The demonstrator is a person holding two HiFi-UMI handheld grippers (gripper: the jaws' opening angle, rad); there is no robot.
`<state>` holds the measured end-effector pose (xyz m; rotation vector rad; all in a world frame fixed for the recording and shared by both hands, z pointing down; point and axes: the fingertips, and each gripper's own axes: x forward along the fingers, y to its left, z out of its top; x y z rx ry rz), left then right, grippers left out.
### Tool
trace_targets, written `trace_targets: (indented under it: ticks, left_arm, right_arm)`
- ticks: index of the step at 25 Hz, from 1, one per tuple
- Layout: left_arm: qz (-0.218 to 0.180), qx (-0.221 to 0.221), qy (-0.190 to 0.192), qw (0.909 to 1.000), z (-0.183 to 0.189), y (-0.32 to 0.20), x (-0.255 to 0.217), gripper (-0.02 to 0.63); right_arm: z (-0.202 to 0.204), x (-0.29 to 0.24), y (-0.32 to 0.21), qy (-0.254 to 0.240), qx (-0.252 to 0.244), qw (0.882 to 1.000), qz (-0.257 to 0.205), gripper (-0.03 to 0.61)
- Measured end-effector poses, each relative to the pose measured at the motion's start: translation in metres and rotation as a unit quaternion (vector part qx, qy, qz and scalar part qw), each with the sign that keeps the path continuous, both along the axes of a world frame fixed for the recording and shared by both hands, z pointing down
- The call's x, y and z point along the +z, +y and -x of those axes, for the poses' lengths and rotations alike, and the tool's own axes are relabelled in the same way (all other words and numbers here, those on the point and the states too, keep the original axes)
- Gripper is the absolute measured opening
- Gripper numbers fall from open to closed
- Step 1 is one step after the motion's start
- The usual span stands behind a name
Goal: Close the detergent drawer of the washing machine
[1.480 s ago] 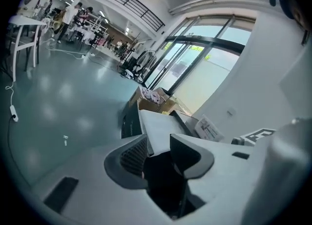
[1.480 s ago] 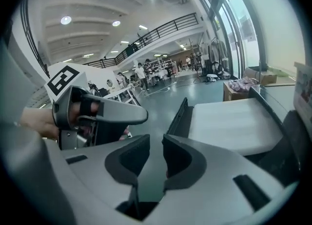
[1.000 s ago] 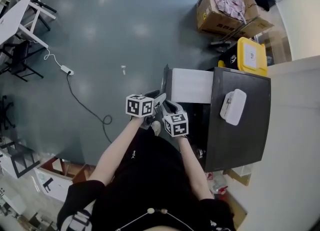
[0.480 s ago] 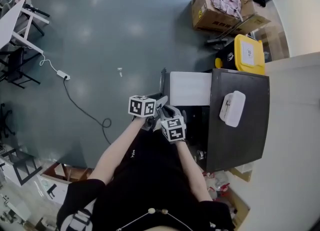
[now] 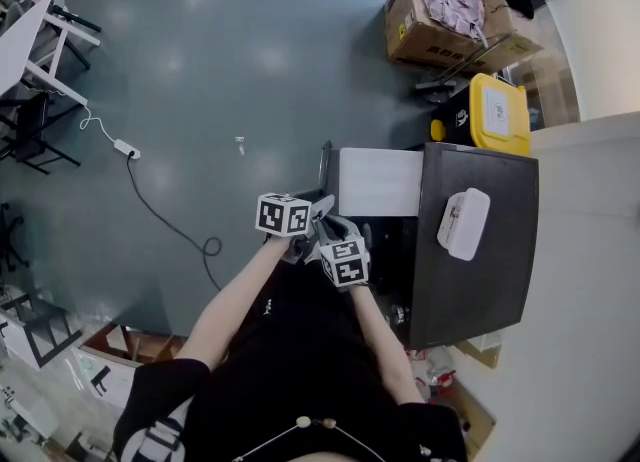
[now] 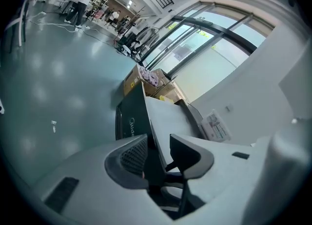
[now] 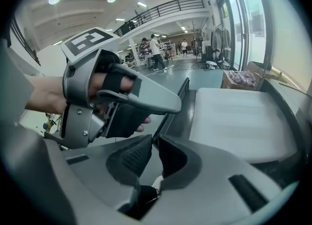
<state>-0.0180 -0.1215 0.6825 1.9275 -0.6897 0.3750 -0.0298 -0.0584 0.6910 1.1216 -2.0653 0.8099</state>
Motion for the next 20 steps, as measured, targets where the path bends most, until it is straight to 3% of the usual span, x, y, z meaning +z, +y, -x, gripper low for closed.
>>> trace_targets:
  ticks: [12,20]
  left_arm:
    - [-0.008,-0.001,0.004,1.0000,-0.004,-0.001,-0.012,0.141]
    - [-0.012,-0.008,0.006,0.9999,-0.006,-0.002,-0.019,0.141]
  right_arm:
    - [-0.003,-0.015,-0.001,-0.025,-0.043,0.999,0.006,0.049]
    - [-0.007,-0.022,0.000,-0.048,-0.042,0.998,0.010,0.049]
